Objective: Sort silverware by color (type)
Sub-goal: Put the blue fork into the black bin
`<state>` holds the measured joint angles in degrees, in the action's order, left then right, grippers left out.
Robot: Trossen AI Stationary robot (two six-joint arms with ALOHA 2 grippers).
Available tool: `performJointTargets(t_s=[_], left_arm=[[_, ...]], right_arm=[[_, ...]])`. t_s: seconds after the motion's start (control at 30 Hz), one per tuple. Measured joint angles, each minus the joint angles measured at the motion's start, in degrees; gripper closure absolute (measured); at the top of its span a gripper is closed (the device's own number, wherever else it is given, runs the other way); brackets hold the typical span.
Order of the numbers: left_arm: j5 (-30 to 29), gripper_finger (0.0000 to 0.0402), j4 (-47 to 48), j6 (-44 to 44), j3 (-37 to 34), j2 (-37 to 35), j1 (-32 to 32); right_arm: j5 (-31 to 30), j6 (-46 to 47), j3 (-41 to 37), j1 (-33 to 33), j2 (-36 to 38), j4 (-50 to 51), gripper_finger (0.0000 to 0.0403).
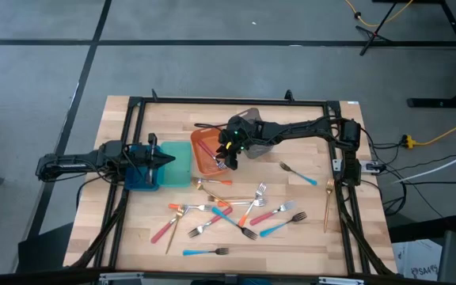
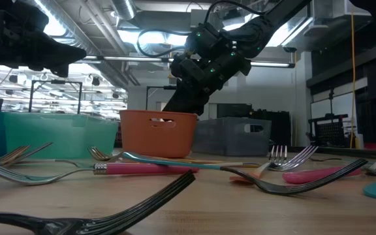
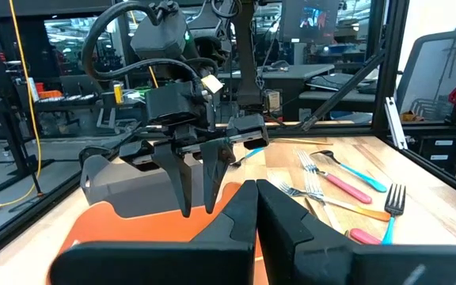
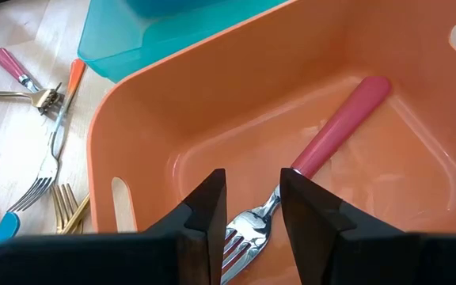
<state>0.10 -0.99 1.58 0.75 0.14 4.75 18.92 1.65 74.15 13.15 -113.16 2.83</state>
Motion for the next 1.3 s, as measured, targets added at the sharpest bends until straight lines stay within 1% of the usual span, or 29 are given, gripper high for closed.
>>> performJointTargets(t_s=[0.37,0.53,0.63,0.87,1.0,1.2,1.3], left_arm=[[0.0,0.04,0.1,0.1,0.0,0.0,0.0],[0.0,0.04,0.1,0.1,0.0,0.0,0.0],[0.0,0.04,0.3,0.1,0.0,0.0,0.0],[-0.1,0.04,1.0,0.1,0.0,0.0,0.0],[-0.1,0.04,1.1,0.1,0.0,0.0,0.0],[-0.1,0.04,1.1,0.1,0.0,0.2,0.0],[-0.1,0.04,1.1,0.1,0.0,0.2,0.0]], right_arm=[[0.1,0.0,0.0,0.0,0.0,0.0,0.0294],[0.2,-0.2,2.6,0.0,0.0,1.4,0.0294],[0.2,-1.3,6.0,0.0,0.0,6.6,0.0294],[0.2,-6.6,17.3,0.0,0.1,26.4,0.0294],[0.2,-8.1,21.9,-0.1,1.3,34.5,0.0294],[-1.0,-6.7,22.6,-0.1,6.8,41.7,0.0294],[-2.5,-6.3,22.6,-0.1,10.1,45.8,0.0294]])
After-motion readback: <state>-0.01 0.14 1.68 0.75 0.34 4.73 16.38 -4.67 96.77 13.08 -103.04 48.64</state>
